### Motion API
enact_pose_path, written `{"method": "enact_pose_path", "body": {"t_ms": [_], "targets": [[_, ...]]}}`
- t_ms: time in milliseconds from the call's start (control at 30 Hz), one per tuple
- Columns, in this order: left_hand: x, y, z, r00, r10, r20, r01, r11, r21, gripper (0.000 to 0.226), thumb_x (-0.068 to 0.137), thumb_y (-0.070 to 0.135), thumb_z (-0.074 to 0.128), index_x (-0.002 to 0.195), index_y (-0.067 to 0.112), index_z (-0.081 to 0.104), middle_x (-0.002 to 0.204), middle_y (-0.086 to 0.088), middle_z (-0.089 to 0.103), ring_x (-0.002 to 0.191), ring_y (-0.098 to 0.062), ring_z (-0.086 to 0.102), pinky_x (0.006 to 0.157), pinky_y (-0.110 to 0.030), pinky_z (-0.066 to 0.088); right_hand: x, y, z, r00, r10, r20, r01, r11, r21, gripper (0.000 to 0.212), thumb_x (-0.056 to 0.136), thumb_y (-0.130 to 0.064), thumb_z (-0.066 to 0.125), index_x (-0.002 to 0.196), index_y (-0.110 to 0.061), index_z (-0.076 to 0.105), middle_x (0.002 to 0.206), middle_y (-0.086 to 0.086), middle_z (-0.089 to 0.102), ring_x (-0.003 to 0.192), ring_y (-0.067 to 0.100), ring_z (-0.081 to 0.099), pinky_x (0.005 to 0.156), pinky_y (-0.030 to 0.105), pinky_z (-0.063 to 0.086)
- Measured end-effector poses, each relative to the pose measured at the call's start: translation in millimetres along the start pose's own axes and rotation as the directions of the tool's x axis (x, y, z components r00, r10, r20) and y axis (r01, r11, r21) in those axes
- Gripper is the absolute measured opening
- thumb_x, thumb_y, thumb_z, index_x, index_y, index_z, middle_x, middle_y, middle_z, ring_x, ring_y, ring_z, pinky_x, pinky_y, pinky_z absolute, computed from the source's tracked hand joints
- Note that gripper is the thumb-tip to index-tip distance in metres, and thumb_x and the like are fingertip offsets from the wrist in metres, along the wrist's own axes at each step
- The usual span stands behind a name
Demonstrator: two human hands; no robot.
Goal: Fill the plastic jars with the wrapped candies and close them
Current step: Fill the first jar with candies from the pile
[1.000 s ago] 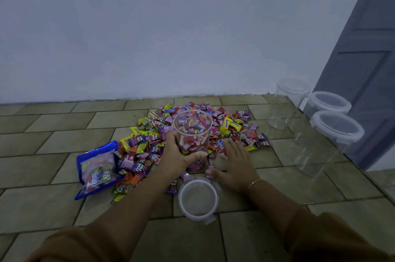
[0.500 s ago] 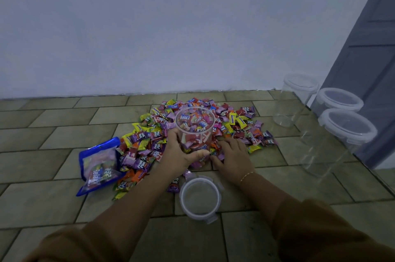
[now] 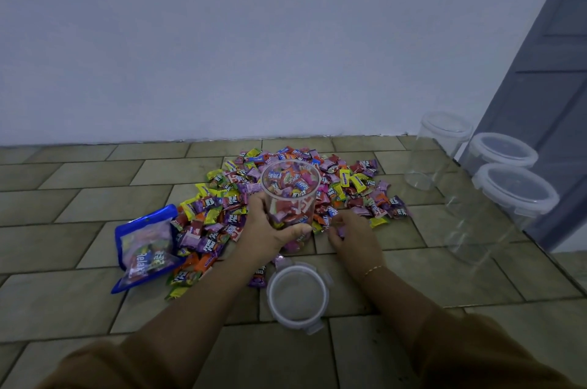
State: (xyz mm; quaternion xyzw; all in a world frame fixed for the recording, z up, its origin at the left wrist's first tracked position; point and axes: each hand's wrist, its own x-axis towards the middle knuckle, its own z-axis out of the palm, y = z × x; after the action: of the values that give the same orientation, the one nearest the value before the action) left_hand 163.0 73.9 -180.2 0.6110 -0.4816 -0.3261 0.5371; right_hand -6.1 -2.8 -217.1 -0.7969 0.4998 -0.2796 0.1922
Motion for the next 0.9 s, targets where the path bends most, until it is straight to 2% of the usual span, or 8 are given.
{"method": "enact_pose_path", "body": {"t_ms": [100,200,267,367,467,567,667,900], "targets": [[-1,0,-1,1.000,-0.003,0.001,0.003,1.000,-0.012,0.069,0.067,0.010,0.083,0.109,0.028,0.031,0.110,0.014,0.050,0.095,0.010,0.054,0.074,-0.008,0.049,3,-4,-5,0.995,0.104,-0.009,-0.103,0.990,0.094,0.010,0.090,-0.017,0.056,0.095,-0.009,0.058,0.085,0.009,0.063,0.078,0.022,0.056,0.066,0.035,0.047],[-2,3,-1,1.000,-0.005,0.009,0.005,1.000,-0.020,0.069,0.068,0.008,0.082,0.110,0.026,0.030,0.109,0.015,0.049,0.092,0.011,0.053,0.071,-0.006,0.048,6,-6,-8,0.987,0.153,-0.039,-0.146,0.979,0.142,0.008,0.093,-0.018,0.054,0.091,-0.011,0.056,0.081,0.000,0.057,0.073,0.014,0.052,0.057,0.021,0.037],[-2,4,-1,1.000,0.002,0.017,-0.002,1.000,-0.028,0.069,0.069,0.004,0.080,0.112,0.022,0.029,0.107,0.016,0.048,0.089,0.012,0.054,0.070,-0.005,0.047,10,-11,-14,0.966,0.241,-0.096,-0.207,0.938,0.279,0.008,0.094,-0.020,0.052,0.089,-0.013,0.053,0.080,-0.002,0.054,0.071,0.010,0.050,0.054,0.014,0.032],[-2,4,-2,0.999,-0.002,0.034,0.003,1.000,-0.030,0.071,0.069,0.004,0.080,0.113,0.023,0.028,0.106,0.018,0.046,0.088,0.012,0.053,0.069,-0.004,0.047,27,-25,-26,0.909,0.396,-0.128,-0.267,0.791,0.551,0.011,0.093,-0.019,0.053,0.087,-0.009,0.057,0.083,0.006,0.057,0.073,0.016,0.051,0.056,0.019,0.039],[0,4,-4,0.999,0.000,0.044,0.001,1.000,-0.021,0.071,0.068,0.005,0.081,0.111,0.023,0.028,0.107,0.018,0.046,0.091,0.011,0.052,0.070,-0.005,0.048,43,-53,-45,0.874,0.459,-0.157,-0.213,0.655,0.725,0.014,0.092,-0.022,0.055,0.079,-0.016,0.056,0.075,0.001,0.055,0.066,0.014,0.050,0.056,0.028,0.046],[2,4,-5,0.999,0.002,0.040,-0.001,1.000,-0.020,0.073,0.065,0.006,0.084,0.109,0.026,0.030,0.107,0.018,0.046,0.092,0.011,0.052,0.070,-0.005,0.047,54,-89,-66,0.876,0.429,-0.221,-0.084,0.586,0.806,0.011,0.092,-0.022,0.055,0.084,-0.014,0.057,0.074,-0.003,0.056,0.060,0.008,0.050,0.048,0.014,0.045],[4,6,-7,0.999,0.010,0.045,-0.010,1.000,0.000,0.073,0.062,0.008,0.086,0.105,0.028,0.031,0.106,0.018,0.046,0.090,0.011,0.052,0.070,-0.005,0.046,61,-119,-76,0.889,0.343,-0.304,0.028,0.622,0.782,0.011,0.092,-0.024,0.056,0.091,-0.013,0.057,0.077,-0.008,0.057,0.067,0.004,0.053,0.055,0.009,0.045],[8,4,-11,0.997,0.018,0.076,-0.021,0.999,0.035,0.078,0.060,0.015,0.088,0.111,0.022,0.029,0.107,0.017,0.047,0.093,0.009,0.050,0.070,-0.002,0.045,58,-140,-57,0.913,0.265,-0.310,0.066,0.654,0.754,0.010,0.093,-0.020,0.056,0.088,-0.012,0.055,0.073,-0.010,0.055,0.064,-0.004,0.052,0.056,0.003,0.040]]}}
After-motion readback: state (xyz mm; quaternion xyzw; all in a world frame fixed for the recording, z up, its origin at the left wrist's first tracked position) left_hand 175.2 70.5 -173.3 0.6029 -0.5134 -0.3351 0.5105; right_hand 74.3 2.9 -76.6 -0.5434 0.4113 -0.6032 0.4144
